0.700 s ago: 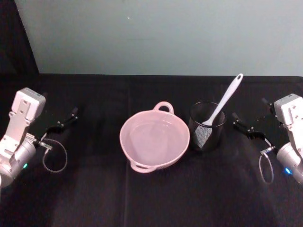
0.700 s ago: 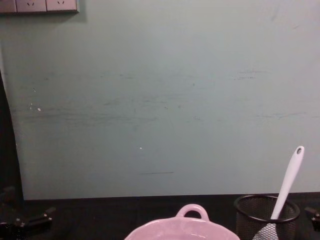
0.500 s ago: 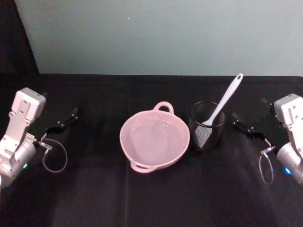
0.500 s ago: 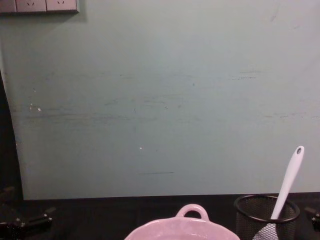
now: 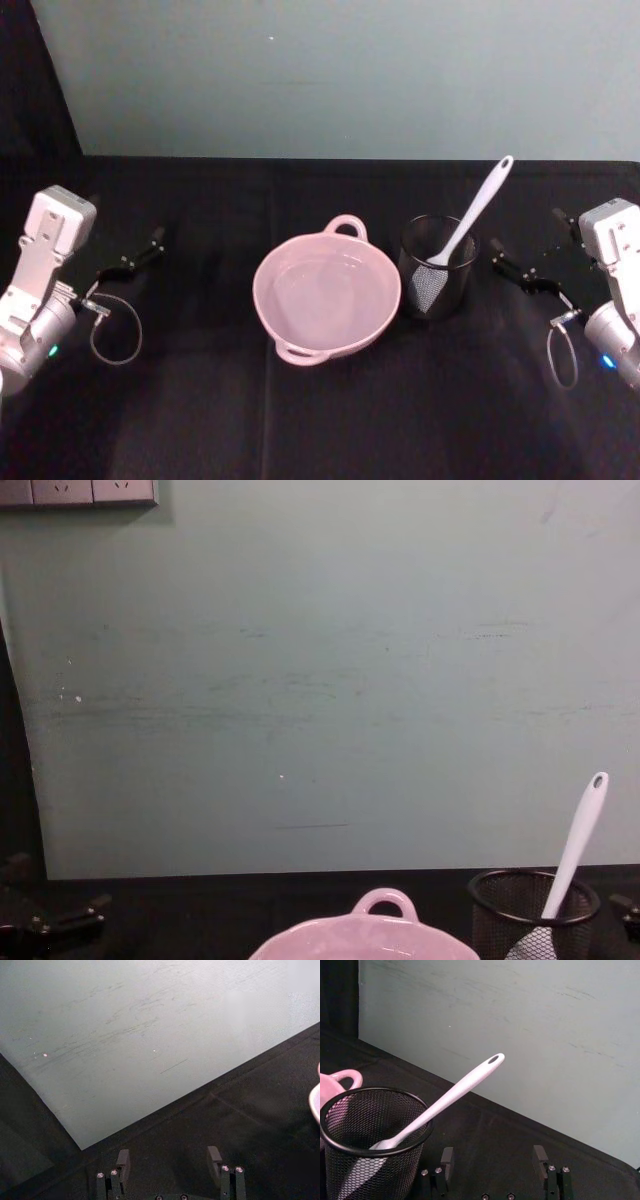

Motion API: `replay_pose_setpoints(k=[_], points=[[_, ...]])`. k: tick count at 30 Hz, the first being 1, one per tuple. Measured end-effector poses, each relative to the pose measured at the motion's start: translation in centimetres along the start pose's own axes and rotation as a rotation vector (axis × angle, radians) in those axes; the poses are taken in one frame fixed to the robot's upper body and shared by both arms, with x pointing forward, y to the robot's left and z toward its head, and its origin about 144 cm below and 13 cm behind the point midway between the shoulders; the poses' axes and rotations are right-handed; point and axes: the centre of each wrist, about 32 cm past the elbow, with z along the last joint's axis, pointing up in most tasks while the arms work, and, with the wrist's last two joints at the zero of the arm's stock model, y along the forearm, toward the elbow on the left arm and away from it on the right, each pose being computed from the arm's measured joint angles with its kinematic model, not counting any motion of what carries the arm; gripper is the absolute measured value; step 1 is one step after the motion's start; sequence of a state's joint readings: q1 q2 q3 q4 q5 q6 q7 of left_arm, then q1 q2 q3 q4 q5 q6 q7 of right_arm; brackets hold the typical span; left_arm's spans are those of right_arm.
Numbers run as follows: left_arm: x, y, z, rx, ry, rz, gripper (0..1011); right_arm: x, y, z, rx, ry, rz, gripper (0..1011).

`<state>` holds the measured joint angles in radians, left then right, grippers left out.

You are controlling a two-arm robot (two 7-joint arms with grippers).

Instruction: Use the one hand to pick up the spoon and stir the clear water in the bowl.

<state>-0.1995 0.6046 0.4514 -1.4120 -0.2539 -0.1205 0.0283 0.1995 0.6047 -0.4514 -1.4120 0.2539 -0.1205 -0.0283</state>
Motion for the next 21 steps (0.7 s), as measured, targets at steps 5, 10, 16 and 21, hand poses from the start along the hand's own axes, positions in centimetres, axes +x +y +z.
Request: replay_pose_setpoints(k=[5,10,16,21], points=[[0.0,0.0,0.0,0.0,0.0,0.0,1011,0.0,0.0,0.0,0.0,0.0,0.0,1002],[0.0,0.0,0.0,0.0,0.0,0.0,1011,0.1,-0.3,0.4,0.008,-0.003,-0.013,1003],[0.0,0.0,0.0,0.0,0.0,0.0,1011,0.3,-1.6,1.2,0.016,0.002,-0.046,1002],[0.0,0.0,0.0,0.0,0.0,0.0,1011,0.5,-2.4,1.8,0.038,0.051,-0.042,1002]])
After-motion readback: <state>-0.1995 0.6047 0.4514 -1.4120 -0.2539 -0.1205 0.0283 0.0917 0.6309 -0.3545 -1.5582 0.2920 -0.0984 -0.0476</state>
